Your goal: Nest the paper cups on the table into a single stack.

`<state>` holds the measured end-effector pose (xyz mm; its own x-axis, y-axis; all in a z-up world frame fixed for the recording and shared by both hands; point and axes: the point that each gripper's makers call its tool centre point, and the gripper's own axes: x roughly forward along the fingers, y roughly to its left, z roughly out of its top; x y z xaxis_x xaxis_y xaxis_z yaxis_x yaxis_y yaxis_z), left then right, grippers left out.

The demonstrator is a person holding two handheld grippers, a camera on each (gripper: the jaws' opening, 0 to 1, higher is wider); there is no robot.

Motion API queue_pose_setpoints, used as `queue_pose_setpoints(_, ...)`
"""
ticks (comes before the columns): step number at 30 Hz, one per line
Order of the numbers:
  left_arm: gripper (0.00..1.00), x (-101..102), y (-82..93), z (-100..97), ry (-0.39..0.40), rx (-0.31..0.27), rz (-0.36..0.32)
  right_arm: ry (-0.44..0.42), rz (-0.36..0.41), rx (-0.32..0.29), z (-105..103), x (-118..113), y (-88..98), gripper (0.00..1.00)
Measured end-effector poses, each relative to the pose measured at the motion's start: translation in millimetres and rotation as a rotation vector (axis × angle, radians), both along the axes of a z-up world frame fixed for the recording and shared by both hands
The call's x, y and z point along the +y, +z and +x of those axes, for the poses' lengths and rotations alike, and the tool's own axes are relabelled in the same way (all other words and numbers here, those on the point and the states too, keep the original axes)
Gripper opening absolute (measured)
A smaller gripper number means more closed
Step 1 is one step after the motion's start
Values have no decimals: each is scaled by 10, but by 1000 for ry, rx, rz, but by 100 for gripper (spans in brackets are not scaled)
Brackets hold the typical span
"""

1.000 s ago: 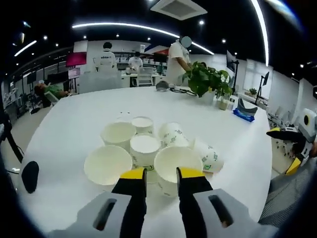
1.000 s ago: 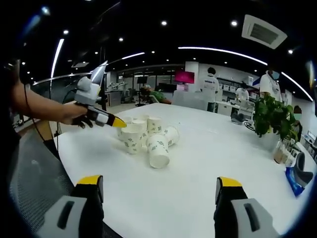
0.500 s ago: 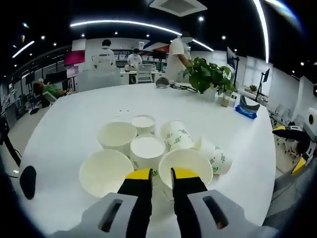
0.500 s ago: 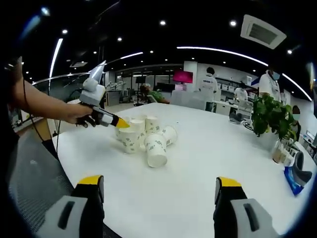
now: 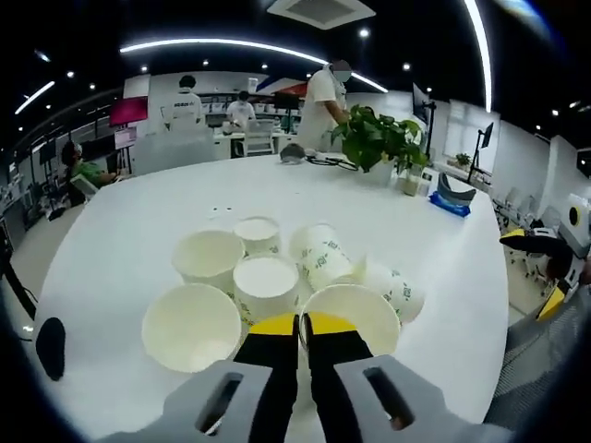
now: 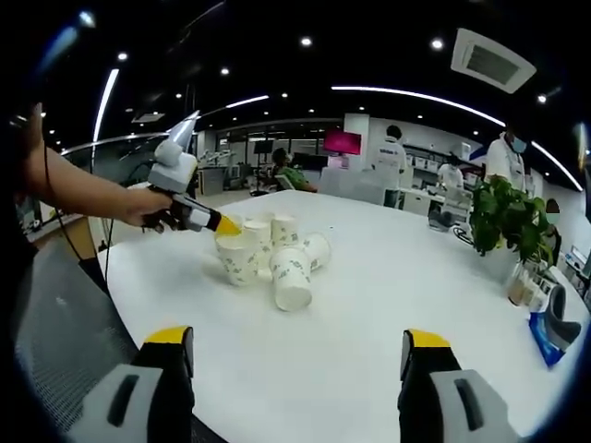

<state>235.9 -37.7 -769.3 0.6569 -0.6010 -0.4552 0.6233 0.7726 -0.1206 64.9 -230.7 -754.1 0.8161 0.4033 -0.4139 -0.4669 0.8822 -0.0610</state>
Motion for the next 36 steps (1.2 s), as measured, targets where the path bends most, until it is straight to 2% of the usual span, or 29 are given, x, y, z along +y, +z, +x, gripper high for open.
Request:
queue_pose_setpoints(12, 0, -43, 45, -210, -63, 27, -4, 17, 1, -15, -1, 30, 17, 99)
queue_pose_setpoints(17, 0, -25, 120, -317, -83, 46, -14, 29, 6, -15, -6, 56, 21, 99)
queue_pose_setpoints(23, 0, -34, 205, -523, -110, 86, -34, 35, 11, -18, -7, 63, 23, 99)
queue_pose_setpoints(36, 0, -130, 147, -858, -201, 172, -25, 40, 25, -15, -10, 79, 25, 99)
